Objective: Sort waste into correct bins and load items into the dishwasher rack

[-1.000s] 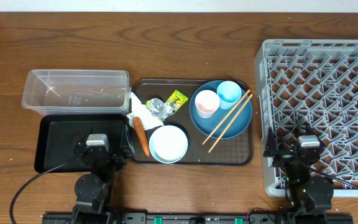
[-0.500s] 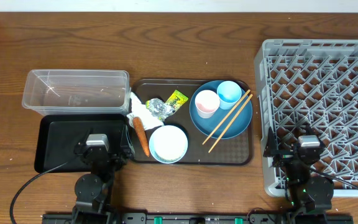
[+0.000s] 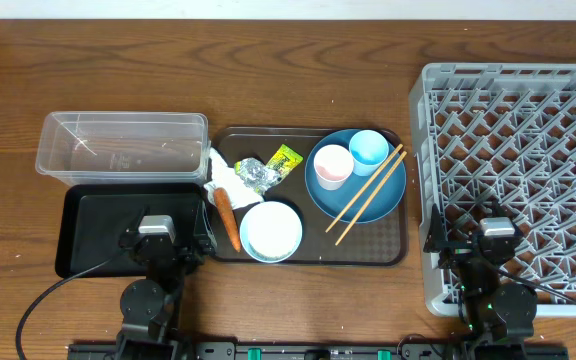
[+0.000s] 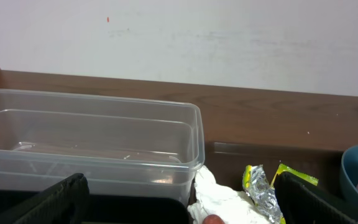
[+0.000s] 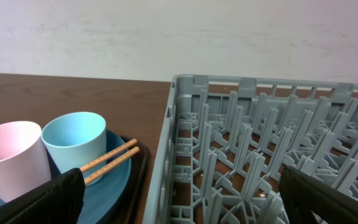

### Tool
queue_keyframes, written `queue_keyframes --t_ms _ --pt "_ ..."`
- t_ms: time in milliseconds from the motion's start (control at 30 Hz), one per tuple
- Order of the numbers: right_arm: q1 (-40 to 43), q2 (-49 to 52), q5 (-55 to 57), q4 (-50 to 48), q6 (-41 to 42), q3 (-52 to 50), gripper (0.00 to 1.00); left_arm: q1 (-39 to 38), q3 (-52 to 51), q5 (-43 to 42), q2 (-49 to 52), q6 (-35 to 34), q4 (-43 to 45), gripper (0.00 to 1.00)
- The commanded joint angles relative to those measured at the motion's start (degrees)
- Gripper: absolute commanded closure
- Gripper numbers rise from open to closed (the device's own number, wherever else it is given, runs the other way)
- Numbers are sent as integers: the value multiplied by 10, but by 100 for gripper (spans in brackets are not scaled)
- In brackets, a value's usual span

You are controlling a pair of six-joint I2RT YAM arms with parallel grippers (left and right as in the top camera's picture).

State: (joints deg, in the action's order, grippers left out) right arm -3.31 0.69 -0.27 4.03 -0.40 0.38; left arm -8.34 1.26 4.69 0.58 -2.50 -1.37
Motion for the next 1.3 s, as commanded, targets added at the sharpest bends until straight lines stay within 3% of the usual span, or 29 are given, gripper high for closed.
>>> queue_keyframes --t_ms 0,400,633,1033,1267 --pt "6 0 -2 2 8 -1 1 2 -10 14 -3 12 -23 2" --pt "6 0 -2 2 8 -1 1 2 -10 12 -3 11 -23 2" --pt "6 0 -2 2 8 -1 1 2 7 -131 -3 8 10 2" --pt "6 0 -2 2 8 -1 1 2 202 -156 1 8 19 2" --pt "6 0 -2 2 8 -1 1 2 356 -167 75 5 8 2"
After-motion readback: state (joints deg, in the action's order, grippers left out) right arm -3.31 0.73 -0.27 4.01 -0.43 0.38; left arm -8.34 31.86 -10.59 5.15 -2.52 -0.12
